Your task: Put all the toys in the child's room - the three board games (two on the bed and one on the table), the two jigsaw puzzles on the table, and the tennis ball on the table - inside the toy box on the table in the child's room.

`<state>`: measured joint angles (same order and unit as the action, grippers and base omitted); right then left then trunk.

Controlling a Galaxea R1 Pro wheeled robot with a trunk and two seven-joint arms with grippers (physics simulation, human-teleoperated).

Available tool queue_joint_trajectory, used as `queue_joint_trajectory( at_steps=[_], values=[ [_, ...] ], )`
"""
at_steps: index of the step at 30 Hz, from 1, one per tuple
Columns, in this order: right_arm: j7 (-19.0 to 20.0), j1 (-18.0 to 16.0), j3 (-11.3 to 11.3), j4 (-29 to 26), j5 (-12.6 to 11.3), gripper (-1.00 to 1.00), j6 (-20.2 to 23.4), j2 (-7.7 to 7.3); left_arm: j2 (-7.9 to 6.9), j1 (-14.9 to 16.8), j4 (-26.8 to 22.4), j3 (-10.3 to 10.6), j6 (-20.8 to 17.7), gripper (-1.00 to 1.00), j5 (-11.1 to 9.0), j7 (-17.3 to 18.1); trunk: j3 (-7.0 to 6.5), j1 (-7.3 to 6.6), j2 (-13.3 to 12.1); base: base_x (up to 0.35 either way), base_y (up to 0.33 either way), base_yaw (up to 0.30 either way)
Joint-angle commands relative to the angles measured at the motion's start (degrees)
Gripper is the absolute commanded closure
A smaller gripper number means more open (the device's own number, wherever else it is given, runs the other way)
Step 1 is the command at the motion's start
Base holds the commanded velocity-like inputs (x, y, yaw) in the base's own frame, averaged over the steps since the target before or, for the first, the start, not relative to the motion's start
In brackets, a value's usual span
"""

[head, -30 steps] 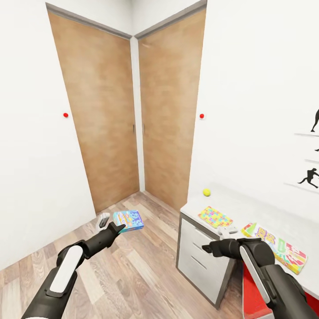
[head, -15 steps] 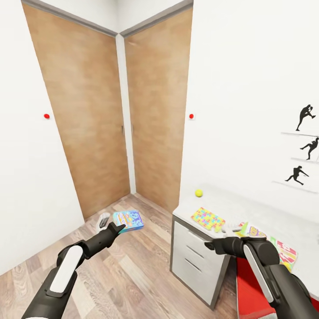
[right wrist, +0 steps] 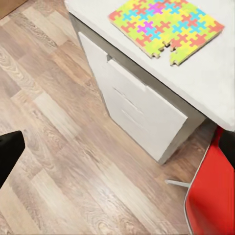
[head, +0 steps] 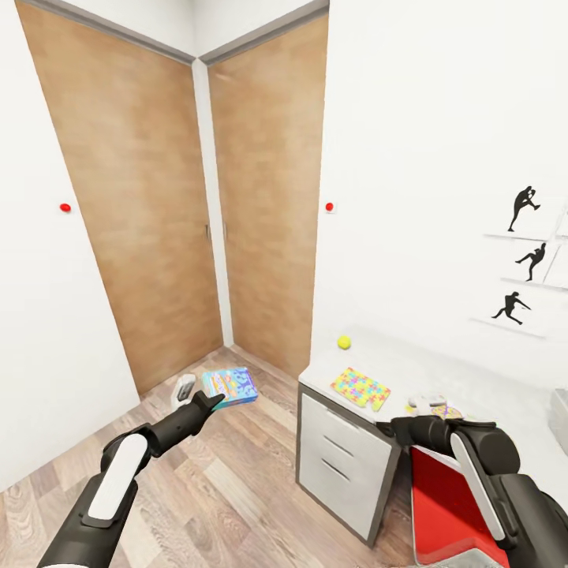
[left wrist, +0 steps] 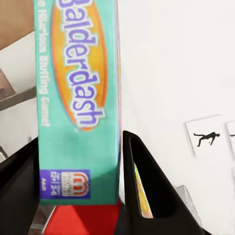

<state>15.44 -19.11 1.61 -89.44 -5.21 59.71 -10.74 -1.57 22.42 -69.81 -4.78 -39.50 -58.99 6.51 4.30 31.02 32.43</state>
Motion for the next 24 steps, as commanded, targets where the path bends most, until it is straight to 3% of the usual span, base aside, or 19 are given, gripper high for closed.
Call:
queue_joint_trajectory(
  at_steps=[1,5,6,7,9,14,17,20,24],
  values=[
    [-0.2,0.0,1.0,-0.6,-0.5,-1.0,0.3,-0.16,0.1,0.0,-1.0,-0.1,-0.5,1.0,0.0,0.6,0.11,0.03,0.1,0.002,0.001,-0.214],
    [0.4,0.2,5.5,-2.0,-0.6,-1.0,0.3,-0.62,0.4,0.5,-4.4,1.7,-1.1,1.0,0.0,1.3,0.11,0.03,0.1,0.001,0.0,-0.242],
    [0.4,0.2,5.5,-2.0,-0.6,-1.0,0.3,-0.62,0.4,0.5,-4.4,1.7,-1.1,1.0,0.0,1.3,0.11,0.03,0.1,0.001,0.0,-0.254],
    [1.4,0.1,8.3,-2.3,-0.6,-1.0,0.3,-0.79,0.51,1.3,-5.4,3.5,-1.4,1.0,-0.1,1.0,0.11,0.03,0.1,0.0,0.0,-0.265],
    [3.0,0.0,11.0,-2.5,-0.6,-1.0,0.3,-1.04,0.6,2.7,-6.0,5.3,-1.6,1.0,-0.2,0.3,0.11,0.03,0.1,0.0,0.0,-0.271],
    [5.9,-0.2,14.3,-2.8,-0.5,-1.0,0.3,-2.49,0.81,5.2,-6.6,8.3,-1.9,1.0,-0.4,-1.6,0.11,0.03,0.1,0.0,0.0,-0.277],
    [6.7,-0.3,15.1,-2.8,-0.5,-1.0,0.3,-3.56,1.09,5.9,-6.8,9.2,-2.0,1.0,-0.5,-2.2,0.11,0.03,0.1,0.0,0.0,-0.282],
    [7.4,-0.5,16.5,-2.9,-0.5,-1.0,0.3,-5.02,2.16,7.4,-6.9,10.0,-3.9,1.0,-0.5,-2.8,0.12,0.03,0.1,0.0,0.0,-0.283],
    [7.8,-0.6,18.3,-2.9,-0.6,-1.0,0.3,-5.78,3.3,8.5,-7.2,10.5,-5.4,1.0,-0.4,-3.1,0.14,0.03,0.1,0.0,0.0,-0.232]
  ],
)
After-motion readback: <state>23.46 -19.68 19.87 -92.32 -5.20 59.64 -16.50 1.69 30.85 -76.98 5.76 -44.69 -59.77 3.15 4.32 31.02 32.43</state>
